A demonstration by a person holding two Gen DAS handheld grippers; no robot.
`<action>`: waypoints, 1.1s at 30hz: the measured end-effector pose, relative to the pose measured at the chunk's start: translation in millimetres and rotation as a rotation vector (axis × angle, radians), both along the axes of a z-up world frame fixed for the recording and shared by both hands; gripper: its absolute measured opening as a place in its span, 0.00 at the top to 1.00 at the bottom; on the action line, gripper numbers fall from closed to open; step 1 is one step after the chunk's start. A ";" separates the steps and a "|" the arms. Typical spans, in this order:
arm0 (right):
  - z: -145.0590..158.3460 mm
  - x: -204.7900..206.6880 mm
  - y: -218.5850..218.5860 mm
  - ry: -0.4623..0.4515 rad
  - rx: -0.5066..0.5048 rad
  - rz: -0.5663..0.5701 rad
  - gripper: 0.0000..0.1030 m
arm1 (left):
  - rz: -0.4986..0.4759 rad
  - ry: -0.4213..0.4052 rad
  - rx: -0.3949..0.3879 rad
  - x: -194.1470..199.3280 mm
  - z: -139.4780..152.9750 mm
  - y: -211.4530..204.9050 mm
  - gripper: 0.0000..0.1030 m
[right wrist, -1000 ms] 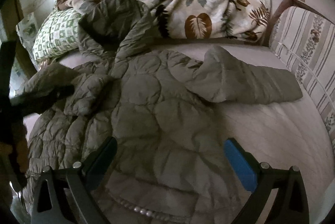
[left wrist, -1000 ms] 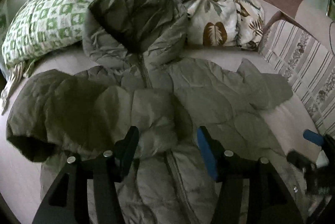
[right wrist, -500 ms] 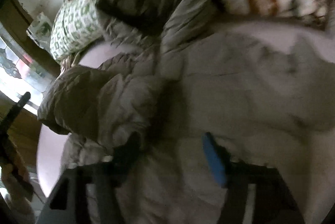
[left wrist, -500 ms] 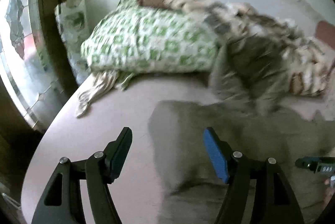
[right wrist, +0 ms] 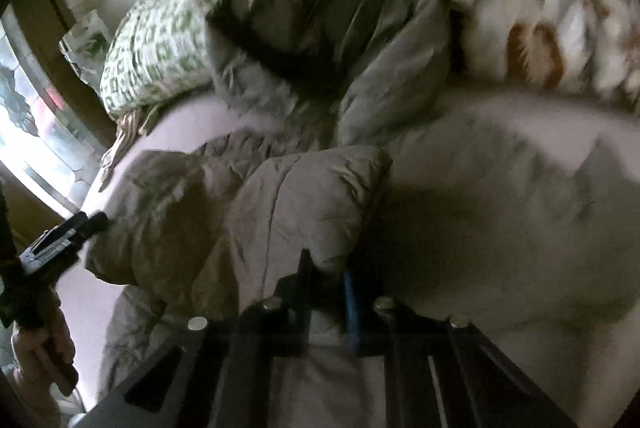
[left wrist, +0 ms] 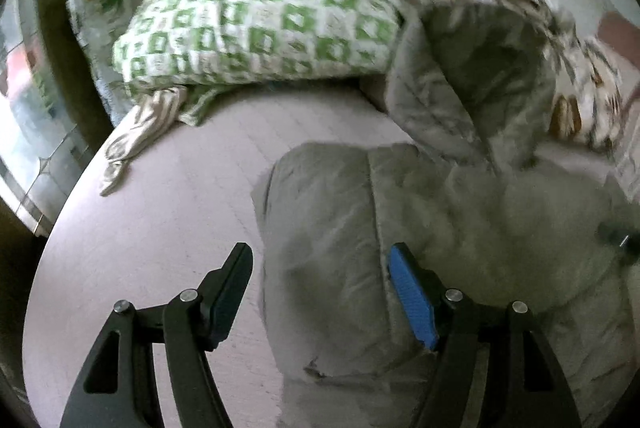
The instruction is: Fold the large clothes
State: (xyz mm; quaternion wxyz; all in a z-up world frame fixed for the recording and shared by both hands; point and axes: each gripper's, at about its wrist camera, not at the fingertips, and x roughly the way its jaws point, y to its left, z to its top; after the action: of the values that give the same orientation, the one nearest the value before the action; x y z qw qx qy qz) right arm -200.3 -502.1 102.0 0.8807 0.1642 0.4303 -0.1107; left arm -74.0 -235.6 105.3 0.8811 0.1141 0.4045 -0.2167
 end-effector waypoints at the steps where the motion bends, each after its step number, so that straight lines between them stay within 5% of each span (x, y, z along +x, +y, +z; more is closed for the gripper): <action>1: 6.7 -5.4 -3.7 -0.006 -0.029 -0.011 0.86 | -0.003 0.011 0.020 -1.2 -5.4 -5.6 0.31; 5: 8.7 -9.9 -33.3 0.043 -0.113 -0.080 0.86 | -0.021 0.059 0.108 -8.5 -33.0 -30.5 0.31; 11: -59.7 -10.1 -66.0 0.210 -0.120 -0.122 0.84 | -0.057 -0.004 0.230 -26.1 -60.1 -53.9 0.30; 16: -64.9 -24.1 -74.3 0.158 -0.063 -0.154 0.72 | -0.048 0.001 0.220 -26.3 -60.7 -50.7 0.30; 17: -61.1 -29.3 -78.0 0.149 -0.048 -0.162 0.60 | -0.044 0.005 0.212 -27.1 -60.2 -49.0 0.30; 18: -56.6 -35.1 -81.6 0.140 -0.048 -0.170 0.25 | -0.034 0.007 0.206 -27.5 -58.6 -48.2 0.27; 20: -46.8 -45.0 -86.7 0.104 -0.053 -0.180 0.14 | 0.004 0.007 0.186 -30.9 -55.0 -43.9 0.23; 33: -11.6 -152.3 -172.1 0.091 -0.135 -0.328 0.14 | 0.021 -0.072 0.054 -93.3 -13.4 -45.8 0.22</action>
State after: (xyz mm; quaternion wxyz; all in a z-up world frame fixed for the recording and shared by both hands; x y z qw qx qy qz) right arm -352.6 -674.2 90.4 0.8395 0.1677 0.4287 -0.2888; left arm -167.3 -281.5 91.9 0.8940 0.1413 0.3794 -0.1920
